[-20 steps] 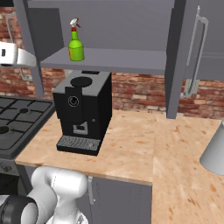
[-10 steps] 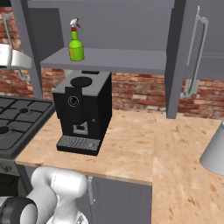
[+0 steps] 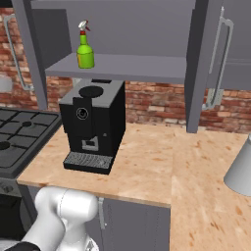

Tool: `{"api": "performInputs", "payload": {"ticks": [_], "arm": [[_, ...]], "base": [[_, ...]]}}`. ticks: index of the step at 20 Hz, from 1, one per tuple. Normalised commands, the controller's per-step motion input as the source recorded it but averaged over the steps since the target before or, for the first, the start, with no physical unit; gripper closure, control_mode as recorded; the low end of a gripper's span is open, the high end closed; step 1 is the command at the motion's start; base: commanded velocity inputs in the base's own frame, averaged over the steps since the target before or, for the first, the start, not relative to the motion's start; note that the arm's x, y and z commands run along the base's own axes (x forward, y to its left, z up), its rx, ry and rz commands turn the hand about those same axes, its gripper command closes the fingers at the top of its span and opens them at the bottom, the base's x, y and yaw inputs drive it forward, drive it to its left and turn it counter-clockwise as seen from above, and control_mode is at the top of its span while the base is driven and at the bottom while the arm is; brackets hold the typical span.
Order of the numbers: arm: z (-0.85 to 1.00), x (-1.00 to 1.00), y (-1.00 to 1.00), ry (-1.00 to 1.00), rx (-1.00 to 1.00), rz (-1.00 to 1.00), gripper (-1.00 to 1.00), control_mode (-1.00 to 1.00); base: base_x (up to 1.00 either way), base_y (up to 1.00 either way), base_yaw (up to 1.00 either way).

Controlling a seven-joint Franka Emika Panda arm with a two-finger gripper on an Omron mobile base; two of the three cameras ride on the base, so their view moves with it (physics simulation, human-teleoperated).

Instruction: Open the cabinet. Pick the spray and place it next to the sink. Then close the cabinet.

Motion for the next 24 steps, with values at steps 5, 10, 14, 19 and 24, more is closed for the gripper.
{"api": "performInputs", "payload": {"ticks": [5, 10, 14, 19, 24], "arm": [[0.00, -0.58, -0.53, -0.20, 0.00, -0.03, -1.00, -1.00], [0.00, -0.21, -0.89, -0.12, 0.03, -0.11, -1.00, -1.00], [0.00, 0.01, -0.94, 0.00, 0.13, -0.21, -1.00, -1.00], [0.03, 0.17, -0.58, 0.00, 0.38, -0.21, -1.00, -1.00], [0.11, 0.30, -0.29, 0.02, 0.52, -0.09, -1.00, -1.00]], "base": [[0.00, 0.00, 0.00], [0.00, 0.00, 0.00], [0.00, 0.00, 0.00], [0.00, 0.00, 0.00], [0.00, 0.00, 0.00]]}}
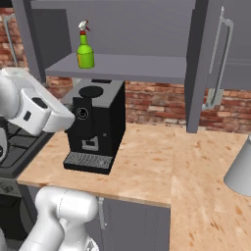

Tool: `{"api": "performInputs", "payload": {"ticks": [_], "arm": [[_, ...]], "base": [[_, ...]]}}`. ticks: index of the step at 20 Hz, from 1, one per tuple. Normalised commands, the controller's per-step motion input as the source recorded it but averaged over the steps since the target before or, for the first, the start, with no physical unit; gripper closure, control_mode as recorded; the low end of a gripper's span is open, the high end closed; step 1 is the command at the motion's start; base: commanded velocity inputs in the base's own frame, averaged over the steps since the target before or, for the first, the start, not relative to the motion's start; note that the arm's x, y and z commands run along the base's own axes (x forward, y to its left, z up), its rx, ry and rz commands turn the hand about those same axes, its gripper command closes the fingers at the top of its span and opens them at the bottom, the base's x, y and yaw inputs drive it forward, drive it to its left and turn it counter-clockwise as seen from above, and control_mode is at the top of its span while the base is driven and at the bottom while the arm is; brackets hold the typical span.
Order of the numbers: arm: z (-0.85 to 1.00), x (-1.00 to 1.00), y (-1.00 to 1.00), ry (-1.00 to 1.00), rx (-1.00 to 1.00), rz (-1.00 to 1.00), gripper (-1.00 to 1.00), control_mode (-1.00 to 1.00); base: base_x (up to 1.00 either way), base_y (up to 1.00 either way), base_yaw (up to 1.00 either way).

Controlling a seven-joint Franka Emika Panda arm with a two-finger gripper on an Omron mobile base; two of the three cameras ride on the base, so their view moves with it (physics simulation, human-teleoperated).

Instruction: Open the cabinet. Pick the spray and place it next to the sink. Then close the cabinet.

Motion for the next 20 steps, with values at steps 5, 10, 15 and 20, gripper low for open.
{"api": "performInputs", "payload": {"ticks": [5, 10, 15, 20], "arm": [[0.12, 0.49, -0.01, 0.01, 0.49, 0.02, -1.00, -1.00], [0.00, 0.51, 0.00, 0.00, 0.43, 0.14, -1.00, -1.00], [-0.12, 0.50, 0.00, -0.01, 0.31, 0.20, -1.00, -1.00], [-0.03, 0.16, 0.00, -0.09, 0.21, 0.19, -1.00, -1.00]], "base": [[0.00, 0.00, 0.00], [0.00, 0.00, 0.00], [0.00, 0.00, 0.00], [0.00, 0.00, 0.00]]}}
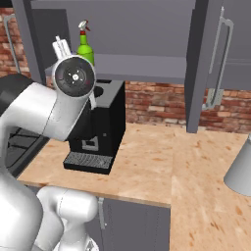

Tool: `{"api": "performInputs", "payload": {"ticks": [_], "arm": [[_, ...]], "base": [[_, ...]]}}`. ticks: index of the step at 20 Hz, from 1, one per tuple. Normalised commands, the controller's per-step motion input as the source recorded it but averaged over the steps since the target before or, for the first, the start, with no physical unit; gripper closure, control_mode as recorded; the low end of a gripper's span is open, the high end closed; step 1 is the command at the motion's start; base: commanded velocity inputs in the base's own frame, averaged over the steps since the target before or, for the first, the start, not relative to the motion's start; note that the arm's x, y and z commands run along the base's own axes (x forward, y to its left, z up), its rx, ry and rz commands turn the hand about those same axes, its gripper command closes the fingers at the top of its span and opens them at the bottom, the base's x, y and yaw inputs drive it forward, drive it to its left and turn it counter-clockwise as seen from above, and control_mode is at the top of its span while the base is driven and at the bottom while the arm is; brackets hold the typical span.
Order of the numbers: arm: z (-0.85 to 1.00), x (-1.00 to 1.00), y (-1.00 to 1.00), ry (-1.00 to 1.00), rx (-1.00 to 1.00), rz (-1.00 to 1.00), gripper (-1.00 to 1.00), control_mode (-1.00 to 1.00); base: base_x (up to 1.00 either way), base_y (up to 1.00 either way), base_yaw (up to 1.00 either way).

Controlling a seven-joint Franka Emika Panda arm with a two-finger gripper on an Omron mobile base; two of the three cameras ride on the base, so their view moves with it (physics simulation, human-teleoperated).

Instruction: Open the cabinet. Pick the spray and place it next to the sink. Then close the cabinet.

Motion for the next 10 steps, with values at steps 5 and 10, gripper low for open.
{"api": "performInputs", "payload": {"ticks": [5, 10], "arm": [[0.03, 0.09, 0.00, -0.18, 0.10, 0.13, -1.00, -1.00], [0.01, 0.00, 0.00, -0.17, 0.15, 0.16, -1.00, -1.00]], "base": [[0.00, 0.00, 0.00], [0.00, 0.00, 0.00]]}}
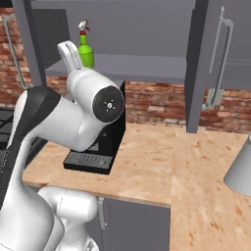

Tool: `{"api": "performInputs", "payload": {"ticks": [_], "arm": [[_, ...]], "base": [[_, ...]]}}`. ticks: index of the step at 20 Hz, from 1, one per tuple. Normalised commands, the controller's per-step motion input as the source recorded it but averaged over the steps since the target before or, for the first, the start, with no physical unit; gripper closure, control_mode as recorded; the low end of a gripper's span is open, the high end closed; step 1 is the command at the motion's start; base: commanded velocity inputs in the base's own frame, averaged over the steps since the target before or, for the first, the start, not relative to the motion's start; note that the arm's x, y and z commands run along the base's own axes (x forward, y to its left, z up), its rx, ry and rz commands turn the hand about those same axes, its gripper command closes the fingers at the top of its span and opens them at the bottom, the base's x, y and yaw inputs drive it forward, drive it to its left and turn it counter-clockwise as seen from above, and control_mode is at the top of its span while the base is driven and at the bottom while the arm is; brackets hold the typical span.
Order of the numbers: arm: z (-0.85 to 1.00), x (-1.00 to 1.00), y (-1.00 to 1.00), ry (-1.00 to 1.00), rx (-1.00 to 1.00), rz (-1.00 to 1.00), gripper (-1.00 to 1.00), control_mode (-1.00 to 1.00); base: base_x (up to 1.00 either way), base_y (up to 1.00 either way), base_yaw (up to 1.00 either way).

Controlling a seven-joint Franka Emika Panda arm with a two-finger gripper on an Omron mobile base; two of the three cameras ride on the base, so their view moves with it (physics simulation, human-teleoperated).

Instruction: Open the cabinet. Pick the spray and place it next to the sink. Then close the cabinet.

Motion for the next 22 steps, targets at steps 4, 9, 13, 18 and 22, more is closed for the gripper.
{"api": "performInputs", "payload": {"ticks": [4, 9, 13, 18, 22], "arm": [[0.01, 0.00, 0.02, -0.07, 0.14, 0.30, -1.00, -1.00], [0.17, -0.01, 0.27, 0.00, 0.06, 0.42, -1.00, -1.00], [0.22, -0.02, 0.32, 0.00, 0.00, 0.38, -1.00, -1.00], [0.02, 0.01, 0.36, 0.01, 0.00, 0.23, -1.00, -1.00], [-0.07, 0.25, 0.40, 0.00, 0.00, 0.05, -1.00, -1.00]], "base": [[0.00, 0.00, 0.00], [0.00, 0.00, 0.00], [0.00, 0.00, 0.00], [0.00, 0.00, 0.00], [0.00, 0.00, 0.00]]}}
